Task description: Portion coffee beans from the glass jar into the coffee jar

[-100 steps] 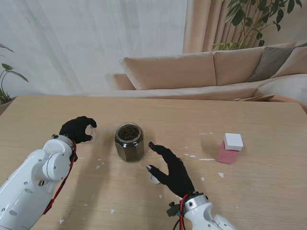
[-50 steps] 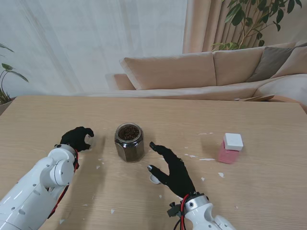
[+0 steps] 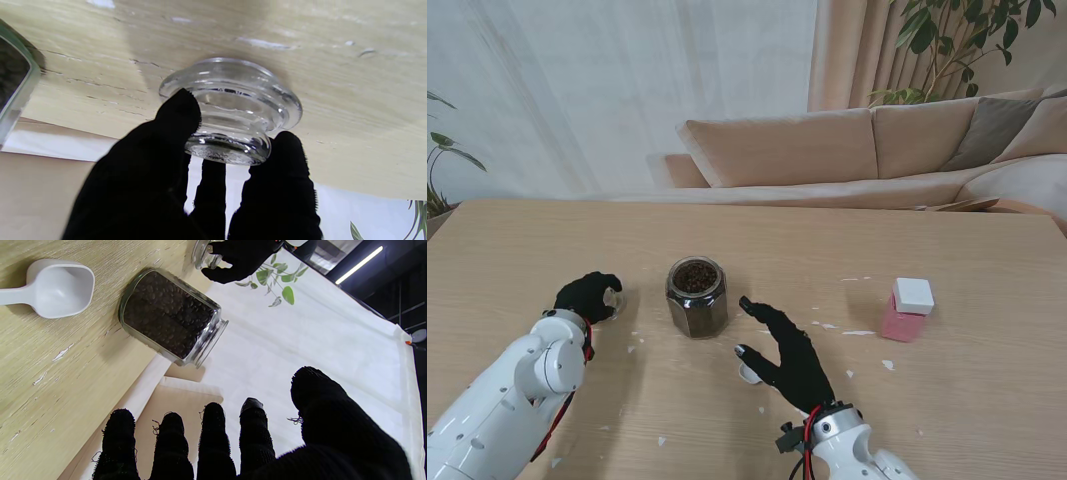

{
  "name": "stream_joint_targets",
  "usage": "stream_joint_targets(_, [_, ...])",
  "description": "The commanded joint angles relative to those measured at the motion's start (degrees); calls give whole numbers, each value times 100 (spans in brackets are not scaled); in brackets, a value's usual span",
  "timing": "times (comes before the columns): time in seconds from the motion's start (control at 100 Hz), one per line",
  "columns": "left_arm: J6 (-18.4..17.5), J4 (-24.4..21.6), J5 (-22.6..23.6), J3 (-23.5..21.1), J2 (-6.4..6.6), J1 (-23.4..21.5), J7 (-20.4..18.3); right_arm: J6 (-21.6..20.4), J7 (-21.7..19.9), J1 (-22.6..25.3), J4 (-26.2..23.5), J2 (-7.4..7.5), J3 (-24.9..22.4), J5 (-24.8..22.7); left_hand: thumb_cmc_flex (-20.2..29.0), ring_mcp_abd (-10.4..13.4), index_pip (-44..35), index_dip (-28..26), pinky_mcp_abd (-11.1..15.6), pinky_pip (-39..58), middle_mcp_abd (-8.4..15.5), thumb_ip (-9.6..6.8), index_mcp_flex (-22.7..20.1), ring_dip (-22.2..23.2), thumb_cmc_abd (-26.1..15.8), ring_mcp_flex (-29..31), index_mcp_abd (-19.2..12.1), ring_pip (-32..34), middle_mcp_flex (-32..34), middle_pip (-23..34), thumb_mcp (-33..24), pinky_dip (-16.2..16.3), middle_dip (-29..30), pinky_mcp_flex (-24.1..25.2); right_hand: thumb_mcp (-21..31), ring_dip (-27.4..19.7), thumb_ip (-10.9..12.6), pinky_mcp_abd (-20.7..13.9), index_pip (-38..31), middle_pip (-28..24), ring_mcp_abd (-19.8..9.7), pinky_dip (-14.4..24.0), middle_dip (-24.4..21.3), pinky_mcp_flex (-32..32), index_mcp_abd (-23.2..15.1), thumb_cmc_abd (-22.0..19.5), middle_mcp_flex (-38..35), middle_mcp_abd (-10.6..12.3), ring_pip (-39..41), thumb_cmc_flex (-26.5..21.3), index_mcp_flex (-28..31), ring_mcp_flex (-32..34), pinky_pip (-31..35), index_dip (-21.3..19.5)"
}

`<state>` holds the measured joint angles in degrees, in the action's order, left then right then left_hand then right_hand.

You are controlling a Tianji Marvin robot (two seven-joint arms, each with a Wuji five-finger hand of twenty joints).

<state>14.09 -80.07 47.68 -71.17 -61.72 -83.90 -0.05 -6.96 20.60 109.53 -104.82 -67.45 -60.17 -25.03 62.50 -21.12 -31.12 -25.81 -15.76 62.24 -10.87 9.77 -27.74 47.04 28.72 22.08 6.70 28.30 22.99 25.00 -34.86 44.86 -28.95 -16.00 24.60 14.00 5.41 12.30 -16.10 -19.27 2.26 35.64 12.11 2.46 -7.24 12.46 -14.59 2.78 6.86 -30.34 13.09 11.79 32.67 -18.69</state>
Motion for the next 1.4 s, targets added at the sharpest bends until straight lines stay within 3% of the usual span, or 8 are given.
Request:
stream_joint_targets(0.0, [19, -124, 16, -19, -10, -44, -155, -25, -70, 27, -7, -25, 19, -2, 226, 810, -218, 37, 170, -118, 112, -662, 67, -415, -946, -173, 371, 448, -90, 397, -852, -93, -12, 187, -82, 30, -70, -27, -67, -38, -12, 41, -8, -7, 78, -108, -15, 85, 24, -69, 85, 41, 81, -19])
stream_joint_targets(0.26, [142, -337, 6, -85, 31, -150, -491, -26, -61, 28, -3, -25, 19, -11, 15, 839, 199, 238, 89, -717, 222, -794, 546, -954, -985, -801, 323, -156, -620, 43, 199, -219, 205, 748, -84, 30, -71, -27, -65, -36, -4, 41, -9, -8, 75, -105, -13, 81, 24, -66, 79, 40, 81, -17])
stream_joint_targets(0.46, [171, -408, -42, -106, 45, -182, -628, -17, -58, 33, -7, -26, 14, -18, -761, 1018, 945, 596, -93, -2541, 465, -764, 1204, -1682, -849, -1680, 98, -1408, -1211, -1012, 589, -933, 829, 1606, -82, 32, -70, -26, -66, -40, -2, 40, -7, -4, 77, -101, -15, 82, 27, -69, 81, 41, 80, -17])
stream_joint_targets(0.57, [147, -461, -48, -137, 42, -210, -618, -15, -51, 39, -10, -25, 9, -27, -1013, 1248, 1261, 723, 125, -3880, 650, -731, 1451, -2003, -856, -1999, -43, -2164, -1390, -1650, 830, -1201, 951, 2018, -81, 33, -70, -27, -67, -39, -3, 39, -8, -1, 77, -98, -15, 80, 27, -69, 82, 40, 78, -17])
stream_joint_targets(0.69, [33, -606, 19, -225, 49, -301, -624, -5, -44, 38, -10, -26, 8, -38, -1182, 1437, 1393, 717, 407, -4895, 765, -732, 1508, -2125, -929, -2044, -140, -2544, -1480, -1891, 1048, -843, 809, 2202, -78, 34, -70, -29, -66, -43, -5, 39, -6, 4, 76, -94, -23, 83, 27, -75, 80, 42, 76, -17])
stream_joint_targets(0.82, [-222, -898, -20, -402, 43, -509, -616, 65, 33, 50, -34, -24, -15, -193, -1322, 1444, 1393, 712, 439, -5034, 757, -712, 1428, -2196, -1109, -2045, -162, -2549, -1461, -1868, 1159, -797, 775, 2240, -73, 48, -68, -8, -106, -89, 16, 43, 12, -31, 134, -32, -110, 46, 65, -96, 158, 126, 90, -33])
stream_joint_targets(1.02, [-756, -1434, -343, -756, 2, -995, -506, 307, 5, 192, -362, 30, -232, -568, -1127, 1465, 1558, 769, 479, -5448, 689, -853, 1209, -2370, -2095, -2040, -213, -2556, -1406, -1708, 2479, -884, 791, 2118, -24, 294, -72, 75, -304, -467, 123, 177, 279, -213, 262, 71, -344, -77, 397, -131, 341, 381, 435, -161])
stream_joint_targets(1.39, [-1900, -2094, -953, -1385, -36, -1948, -446, 1056, -668, 775, -1486, 232, -1194, -1555, -1129, 1392, 1694, 863, 389, -5453, 633, -869, 1198, -2396, -2250, -2053, -326, -2531, -1376, -1681, 2791, -981, 878, 2129, 64, 462, -36, 114, -386, -620, 159, 248, 523, -263, 310, 109, -397, -130, 683, -141, 479, 458, 767, -280])
